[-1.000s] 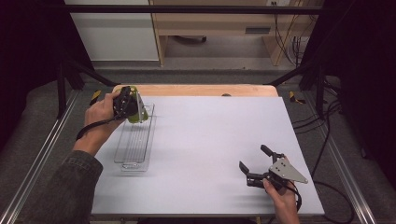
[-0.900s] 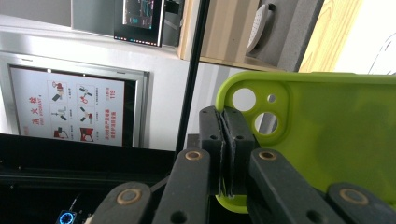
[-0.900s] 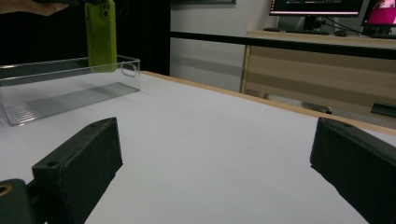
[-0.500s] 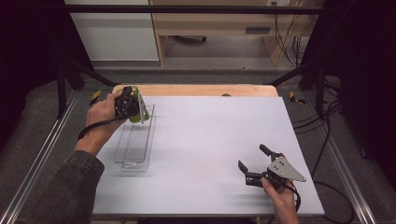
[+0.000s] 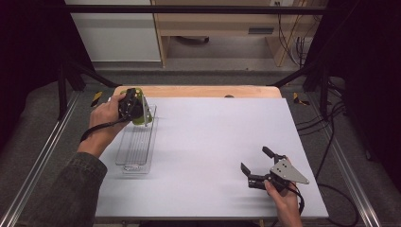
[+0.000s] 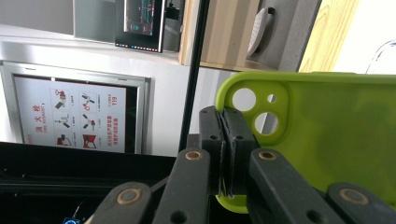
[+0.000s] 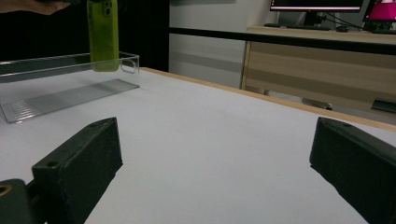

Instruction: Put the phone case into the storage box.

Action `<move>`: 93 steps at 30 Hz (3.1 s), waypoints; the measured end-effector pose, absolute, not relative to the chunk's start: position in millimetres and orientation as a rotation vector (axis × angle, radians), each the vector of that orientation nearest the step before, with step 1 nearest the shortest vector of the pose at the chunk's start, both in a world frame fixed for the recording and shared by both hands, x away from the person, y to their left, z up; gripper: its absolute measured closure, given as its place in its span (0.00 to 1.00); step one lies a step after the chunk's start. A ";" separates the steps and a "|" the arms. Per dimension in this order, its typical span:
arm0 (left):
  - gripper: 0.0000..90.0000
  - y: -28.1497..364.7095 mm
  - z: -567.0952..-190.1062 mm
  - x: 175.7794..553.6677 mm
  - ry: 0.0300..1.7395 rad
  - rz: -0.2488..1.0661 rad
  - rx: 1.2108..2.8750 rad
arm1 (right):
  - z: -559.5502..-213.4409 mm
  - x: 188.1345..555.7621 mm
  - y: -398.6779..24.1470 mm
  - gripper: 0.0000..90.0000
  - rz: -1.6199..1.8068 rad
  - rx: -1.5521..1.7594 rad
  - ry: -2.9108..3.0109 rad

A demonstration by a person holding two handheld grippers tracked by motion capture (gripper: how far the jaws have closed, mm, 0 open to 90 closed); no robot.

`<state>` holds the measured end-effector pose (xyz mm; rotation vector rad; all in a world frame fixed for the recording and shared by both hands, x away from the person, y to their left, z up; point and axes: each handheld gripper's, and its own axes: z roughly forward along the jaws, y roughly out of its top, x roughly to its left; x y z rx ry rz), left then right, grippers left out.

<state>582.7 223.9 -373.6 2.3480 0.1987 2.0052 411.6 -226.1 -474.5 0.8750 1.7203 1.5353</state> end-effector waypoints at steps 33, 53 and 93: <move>0.97 215.2 -386.3 588.0 0.131 2.028 2.359 | -474.9 411.3 -226.7 0.03 1.529 0.879 1.720; 0.97 213.2 -393.0 592.0 0.100 2.061 2.330 | -474.2 410.9 -228.1 0.03 1.529 0.876 1.716; 0.97 209.3 -407.1 598.8 0.070 2.100 2.318 | -475.5 411.4 -227.1 0.02 1.517 0.874 1.728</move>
